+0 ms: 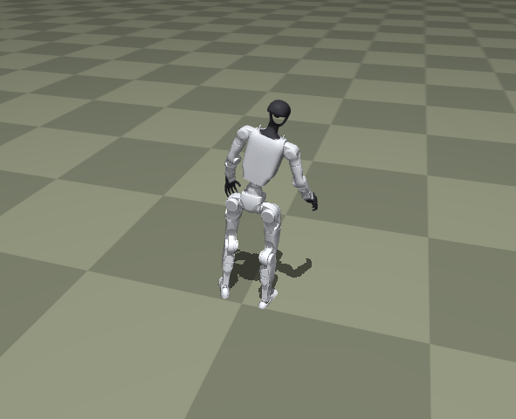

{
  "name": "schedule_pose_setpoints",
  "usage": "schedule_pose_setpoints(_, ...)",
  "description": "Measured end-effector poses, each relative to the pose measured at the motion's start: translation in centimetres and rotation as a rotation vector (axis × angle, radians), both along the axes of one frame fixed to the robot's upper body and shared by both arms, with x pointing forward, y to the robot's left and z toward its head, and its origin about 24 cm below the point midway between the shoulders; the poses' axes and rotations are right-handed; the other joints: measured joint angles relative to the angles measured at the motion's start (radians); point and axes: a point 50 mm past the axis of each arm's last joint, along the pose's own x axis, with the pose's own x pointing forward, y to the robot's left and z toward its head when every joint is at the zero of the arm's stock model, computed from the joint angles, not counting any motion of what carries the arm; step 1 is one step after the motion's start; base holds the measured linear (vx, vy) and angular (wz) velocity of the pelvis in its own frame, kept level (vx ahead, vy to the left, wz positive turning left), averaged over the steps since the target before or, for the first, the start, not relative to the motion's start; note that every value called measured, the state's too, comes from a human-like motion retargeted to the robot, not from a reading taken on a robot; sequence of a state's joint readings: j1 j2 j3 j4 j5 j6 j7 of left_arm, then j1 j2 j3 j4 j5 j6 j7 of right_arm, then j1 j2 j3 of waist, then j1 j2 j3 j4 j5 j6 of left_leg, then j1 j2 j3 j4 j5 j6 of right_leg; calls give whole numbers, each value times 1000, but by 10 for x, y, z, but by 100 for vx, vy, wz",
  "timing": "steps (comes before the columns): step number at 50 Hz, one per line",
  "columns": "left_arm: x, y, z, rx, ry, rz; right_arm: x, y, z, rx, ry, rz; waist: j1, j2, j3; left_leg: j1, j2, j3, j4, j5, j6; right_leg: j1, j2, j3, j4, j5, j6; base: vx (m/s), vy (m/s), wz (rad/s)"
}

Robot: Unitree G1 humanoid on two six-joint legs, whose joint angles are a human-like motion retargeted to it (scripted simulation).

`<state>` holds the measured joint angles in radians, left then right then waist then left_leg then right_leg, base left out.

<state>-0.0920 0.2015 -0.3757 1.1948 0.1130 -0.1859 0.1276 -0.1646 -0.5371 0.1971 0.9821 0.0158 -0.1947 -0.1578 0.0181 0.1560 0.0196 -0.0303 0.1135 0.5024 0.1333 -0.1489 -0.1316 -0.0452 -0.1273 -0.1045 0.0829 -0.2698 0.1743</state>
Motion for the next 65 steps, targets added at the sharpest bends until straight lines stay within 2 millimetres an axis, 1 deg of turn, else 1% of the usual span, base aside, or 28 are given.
schedule_pose_setpoints(3,4,20,5,57,-16,13,-2,-31,17,-83,4,-25,22,13,18,-15,-29,-44,-8,47,2,-13,-27,7,1,5,-13,-6,-9,6)
schedule_pose_setpoints(6,5,44,10,125,-18,30,-12,-68,37,-183,40,-59,48,25,30,-29,-64,-163,-22,87,-1,-17,-60,11,-13,13,-30,-4,-7,7)
schedule_pose_setpoints(8,4,65,14,174,-10,51,-21,-94,53,-254,75,-91,56,27,42,-25,-80,-258,-38,92,1,-6,-87,7,-30,17,-41,0,-7,16)
schedule_pose_setpoints(10,-1,88,19,222,8,79,-31,-119,72,-327,109,-126,56,26,48,-18,-77,-320,-53,83,5,4,-115,-1,-48,23,-43,2,-7,27)
schedule_pose_setpoints(12,-10,114,26,274,35,118,-42,-144,96,-399,130,-175,46,21,43,-18,-46,-330,-65,80,7,7,-142,-15,-62,29,-36,2,-8,40)
schedule_pose_setpoints(14,-20,143,36,332,58,171,-55,-167,121,-464,134,-241,33,12,32,-23,1,-310,-74,103,0,5,-169,-33,-68,34,-27,4,-9,55)
schedule_pose_setpoints(17,-33,191,62,440,54,277,-80,-197,161,-542,104,-381,10,-17,21,-31,85,-278,-83,181,-27,13,-212,-69,-67,27,-19,6,-10,65)
schedule_pose_setpoints(19,-40,221,84,514,29,351,-100,-213,189,-588,67,-485,2,-40,10,-48,145,-268,-80,241,-53,13,-240,-89,-61,22,-13,5,-8,61)
schedule_pose_setpoints(22,-47,261,123,618,-33,453,-130,-231,231,-646,-13,-642,0,-82,-4,-79,235,-262,-75,299,-90,12,-287,-111,-50,17,-2,5,-6,49)
schedule_pose_setpoints(26,-59,302,176,727,-104,561,-162,-243,285,-690,-160,-807,5,-158,-17,-110,345,-241,-83,315,-124,9,-363,-124,-37,18,17,6,-3,30)
schedule_pose_setpoints(30,-72,330,226,813,-149,640,-182,-244,330,-710,-329,-909,-3,-273,-33,-148,398,-218,-94,329,-130,-8,-494,-126,-24,34,45,3,2,38)
schedule_pose_setpoints(31,-75,335,237,831,-154,649,-186,-243,339,-718,-372,-921,-5,-298,-47,-169,411,-209,-95,342,-130,-24,-524,-121,-24,47,51,-2,3,49)
schedule_pose_setpoints(34,-77,347,276,905,-205,665,-199,-241,359,-715,-506,-977,-7,-379,-68,-215,469,-174,-90,372,-130,-46,-599,-119,-16,72,61,0,0,44)
schedule_pose_setpoints(37,-67,354,315,987,-290,643,-221,-239,368,-682,-668,-1056,8,-451,-66,-254,540,-125,-86,390,-130,-48,-650,-126,-8,89,67,1,-2,31)
schedule_pose_setpoints(40,-51,354,344,1054,-363,586,-243,-237,375,-631,-841,-1130,35,-508,-50,-294,590,-87,-91,392,-130,-42,-692,-137,-6,105,73,0,-1,25)
schedule_pose_setpoints(43,-35,351,360,1100,-382,516,-261,-234,379,-588,-955,-1176,70,-541,-23,-326,619,-75,-100,388,-130,-32,-718,-147,-2,113,73,0,0,6)
schedule_pose_setpoints(45,-26,349,365,1124,-374,476,-268,-233,380,-574,-980,-1191,94,-550,-4,-338,634,-72,-103,386,-130,-25,-724,-151,8,113,70,0,0,0)
schedule_pose_setpoints(47,-17,347,368,1138,-360,439,-270,-233,381,-578,-963,-1188,116,-552,10,-357,645,-73,-86,377,-130,-35,-727,-145,41,99,66,0,0,0)
schedule_pose_setpoints(48,-13,345,368,1138,-345,405,-268,-233,382,-593,-951,-1164,119,-555,3,-404,653,-80,-33,355,-130,-84,-739,-123,103,70,67,0,0,0)
schedule_pose_setpoints(50,-7,344,372,1154,-360,421,-269,-235,376,-587,-887,-1184,147,-543,23,-352,648,-64,-96,378,-130,-23,-705,-152,52,92,61,1,-2,-12)
schedule_pose_setpoints(52,0,342,373,1152,-369,413,-267,-236,370,-597,-832,-1171,165,-532,33,-335,639,-44,-101,377,-130,0,-684,-166,50,85,60,1,-2,-12)
schedule_pose_setpoints(55,9,339,373,1145,-384,400,-262,-238,357,-604,-757,-1147,187,-505,33,-315,622,-13,-97,372,-130,26,-634,-185,40,74,55,0,0,0)
schedule_pose_setpoints(58,15,337,369,1138,-384,384,-253,-240,334,-591,-687,-1117,201,-469,26,-288,594,15,-88,365,-130,54,-561,-204,17,65,45,0,0,0)
schedule_pose_setpoints(60,17,336,363,1127,-377,374,-245,-241,315,-573,-644,-1093,207,-441,19,-265,565,32,-81,357,-130,67,-508,-211,6,55,37,5,-4,-15)
schedule_pose_setpoints(62,19,334,352,1105,-371,364,-237,-240,296,-550,-607,-1067,212,-407,14,-236,525,44,-74,348,-127,74,-454,-213,1,40,28,4,-2,-18)
schedule_pose_setpoints(65,23,329,326,1045,-367,349,-221,-237,267,-511,-562,-1026,215,-355,8,-197,421,43,-70,333,-105,71,-394,-207,4,20,16,0,1,-7)
